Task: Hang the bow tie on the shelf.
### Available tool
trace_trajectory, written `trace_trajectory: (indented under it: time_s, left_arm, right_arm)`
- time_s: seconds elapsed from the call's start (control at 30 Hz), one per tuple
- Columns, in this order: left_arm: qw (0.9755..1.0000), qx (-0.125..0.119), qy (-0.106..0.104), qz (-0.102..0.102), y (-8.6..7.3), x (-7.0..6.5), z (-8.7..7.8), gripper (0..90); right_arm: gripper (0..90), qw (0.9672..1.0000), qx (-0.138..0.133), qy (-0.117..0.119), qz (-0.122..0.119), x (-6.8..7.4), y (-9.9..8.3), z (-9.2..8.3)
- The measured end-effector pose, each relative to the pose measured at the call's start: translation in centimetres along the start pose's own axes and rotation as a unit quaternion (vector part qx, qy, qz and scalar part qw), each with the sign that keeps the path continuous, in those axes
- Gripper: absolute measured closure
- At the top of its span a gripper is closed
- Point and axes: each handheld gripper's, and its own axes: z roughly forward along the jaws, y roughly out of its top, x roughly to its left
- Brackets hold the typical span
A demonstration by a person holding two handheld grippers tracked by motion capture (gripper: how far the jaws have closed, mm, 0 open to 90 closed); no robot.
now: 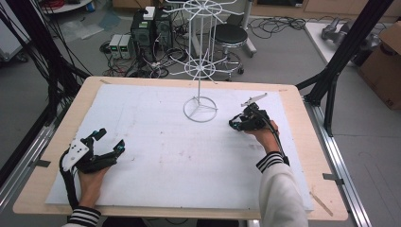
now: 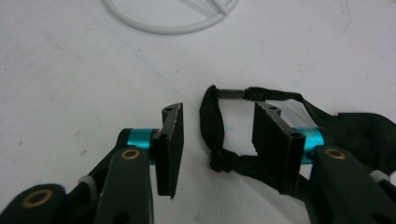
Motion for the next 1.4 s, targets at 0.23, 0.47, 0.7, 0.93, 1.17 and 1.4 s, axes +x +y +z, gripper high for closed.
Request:
trace_trajectory:
  time_s: [0.23,0.47,0.7,0.93,1.17,1.4]
  left_arm:
    - [1.0,-0.001,0.0,0.0,0.0,0.0,0.0,15.0]
    - [1.0,0.0,-0.001,0.0,0.0,0.0,0.0,15.0]
    - [1.0,0.0,0.0,0.0,0.0,0.0,0.0,15.0]
    - [1.0,0.0,0.0,0.002,0.0,0.0,0.0,15.0]
    - [1.0,0.0,0.0,0.002,0.0,0.0,0.0,15.0]
    - [1.0,0.0,0.0,0.002,0.0,0.0,0.0,15.1]
  right_arm:
    - [62.7,0.9996,0.018,-0.001,-0.023,0.5,0.9,1.5]
    - [67.4,0.999,0.032,-0.01,-0.029,0.5,0.8,2.2]
    - [74.2,0.9985,0.039,-0.016,-0.034,0.4,0.7,2.7]
    - [75.4,0.9984,0.045,-0.013,-0.032,0.3,0.6,3.1]
    - [84.0,0.9981,0.049,-0.017,-0.033,0.5,0.7,3.2]
    - [87.6,0.9981,0.049,-0.023,-0.029,0.8,0.8,3.2]
